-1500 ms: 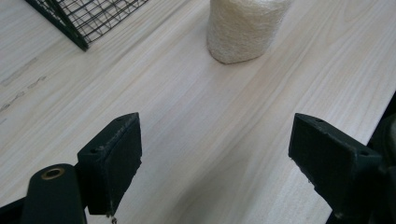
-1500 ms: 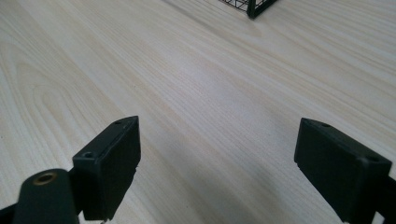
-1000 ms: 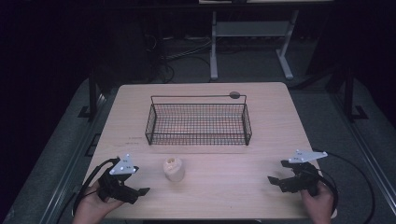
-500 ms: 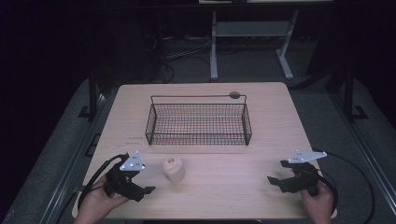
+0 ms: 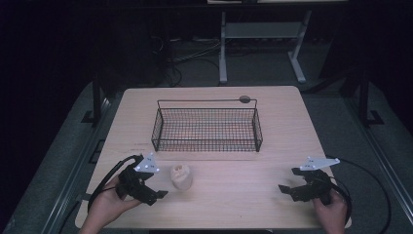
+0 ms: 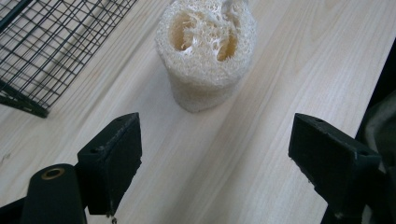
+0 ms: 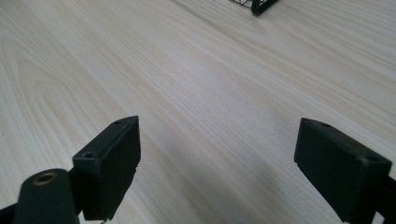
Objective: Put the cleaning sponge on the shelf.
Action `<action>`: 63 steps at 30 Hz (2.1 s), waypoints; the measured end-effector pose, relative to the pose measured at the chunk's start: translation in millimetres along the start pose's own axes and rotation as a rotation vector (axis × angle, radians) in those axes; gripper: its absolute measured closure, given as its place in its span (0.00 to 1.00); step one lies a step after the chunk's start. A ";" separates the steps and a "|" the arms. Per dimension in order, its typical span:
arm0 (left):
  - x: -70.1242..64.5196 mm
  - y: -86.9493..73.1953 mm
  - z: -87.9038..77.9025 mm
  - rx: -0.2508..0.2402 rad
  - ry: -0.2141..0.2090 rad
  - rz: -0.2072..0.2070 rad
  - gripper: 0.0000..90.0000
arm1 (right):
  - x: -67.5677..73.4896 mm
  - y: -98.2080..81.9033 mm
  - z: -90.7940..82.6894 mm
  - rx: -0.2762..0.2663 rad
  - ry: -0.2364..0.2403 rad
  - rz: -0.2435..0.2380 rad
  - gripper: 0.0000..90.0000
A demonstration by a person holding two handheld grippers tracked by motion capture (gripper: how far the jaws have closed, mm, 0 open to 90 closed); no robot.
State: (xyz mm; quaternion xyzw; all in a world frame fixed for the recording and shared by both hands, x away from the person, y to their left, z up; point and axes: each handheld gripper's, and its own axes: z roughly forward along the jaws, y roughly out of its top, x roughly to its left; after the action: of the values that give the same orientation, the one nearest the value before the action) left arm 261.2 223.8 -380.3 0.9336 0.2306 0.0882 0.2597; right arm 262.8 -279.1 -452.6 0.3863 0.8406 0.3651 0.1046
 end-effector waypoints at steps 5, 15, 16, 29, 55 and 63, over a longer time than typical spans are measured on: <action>-1.1 8.0 3.8 0.015 -0.007 0.020 0.18 | 0.3 -0.2 -0.1 -0.003 0.002 0.003 0.16; -0.9 17.5 4.4 0.032 -0.012 0.034 0.18 | 1.1 -0.3 -0.7 -0.004 0.002 0.006 0.16; -0.5 19.1 4.5 0.034 -0.013 0.036 0.18 | 1.1 -0.3 -0.8 -0.004 0.002 0.008 0.16; -0.7 33.5 9.9 0.055 -0.024 0.058 0.18 | 1.5 0.5 -0.6 -0.008 0.007 -0.002 0.16; 3.9 52.1 23.7 0.100 -0.031 0.080 0.18 | 3.1 2.2 0.5 -0.008 0.013 -0.012 0.16; 4.5 57.4 29.7 0.120 -0.029 0.088 0.18 | 3.4 2.3 0.9 -0.006 0.016 -0.018 0.16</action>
State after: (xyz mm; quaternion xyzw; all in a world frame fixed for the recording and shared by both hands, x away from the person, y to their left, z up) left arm 295.7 169.2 -375.1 0.9579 0.1905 0.0721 0.2024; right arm 262.2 -275.2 -451.3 0.3756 0.8436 0.3697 0.1024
